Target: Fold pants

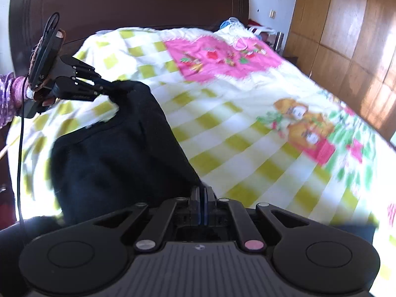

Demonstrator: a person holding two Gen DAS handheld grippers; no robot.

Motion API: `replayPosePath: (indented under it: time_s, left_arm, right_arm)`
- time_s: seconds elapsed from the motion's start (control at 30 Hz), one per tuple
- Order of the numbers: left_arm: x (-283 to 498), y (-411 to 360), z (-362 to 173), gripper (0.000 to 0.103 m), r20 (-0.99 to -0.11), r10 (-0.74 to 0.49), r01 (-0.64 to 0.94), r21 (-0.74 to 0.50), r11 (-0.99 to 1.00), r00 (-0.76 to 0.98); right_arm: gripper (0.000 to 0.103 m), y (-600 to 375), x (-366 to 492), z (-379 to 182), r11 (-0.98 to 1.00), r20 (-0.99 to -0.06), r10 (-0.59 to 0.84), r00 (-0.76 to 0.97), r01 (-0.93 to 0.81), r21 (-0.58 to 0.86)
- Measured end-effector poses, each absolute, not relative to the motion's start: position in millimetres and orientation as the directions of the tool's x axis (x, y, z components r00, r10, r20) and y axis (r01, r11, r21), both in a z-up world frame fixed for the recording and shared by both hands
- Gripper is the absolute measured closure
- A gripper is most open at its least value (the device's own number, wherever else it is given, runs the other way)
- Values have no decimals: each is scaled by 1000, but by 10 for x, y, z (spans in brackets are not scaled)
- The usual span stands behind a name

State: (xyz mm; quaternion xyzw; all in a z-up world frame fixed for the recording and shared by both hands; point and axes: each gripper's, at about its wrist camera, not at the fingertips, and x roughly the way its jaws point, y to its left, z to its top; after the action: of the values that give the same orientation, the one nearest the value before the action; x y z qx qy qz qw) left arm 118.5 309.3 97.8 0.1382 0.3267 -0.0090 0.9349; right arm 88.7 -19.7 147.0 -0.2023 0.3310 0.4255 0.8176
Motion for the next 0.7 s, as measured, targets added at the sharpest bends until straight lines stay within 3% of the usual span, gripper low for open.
replayPosePath:
  time_s: [0.13, 0.23, 0.43, 0.57, 0.63, 0.7]
  left_arm:
    - [322, 3010, 773, 88, -611, 57, 80, 194, 978, 789]
    - [-70, 3010, 456, 87, -656, 91, 44, 186, 982, 749]
    - [-430, 3007, 216, 81, -651, 166, -6, 240, 971, 741]
    - [-548, 2859, 216, 65, -571, 216, 26, 385, 923, 792]
    - [-508, 2805, 209, 52, -547, 207, 59, 428, 902, 811]
    - [-448, 2738, 163, 47, -540, 195, 102, 472, 876, 819]
  right_arm:
    - [82, -113, 356, 903, 545, -795, 522, 310, -838, 31]
    - [82, 27, 134, 609, 535, -818, 486, 307, -845, 1]
    - [82, 85, 103, 647, 533, -815, 453, 362, -842, -78]
    - [82, -26, 156, 898, 605, -793, 472, 386, -796, -28]
    - [82, -31, 191, 1023, 618, -778, 484, 402, -786, -21]
    - [82, -10, 207, 1099, 621, -767, 491, 413, -783, -24]
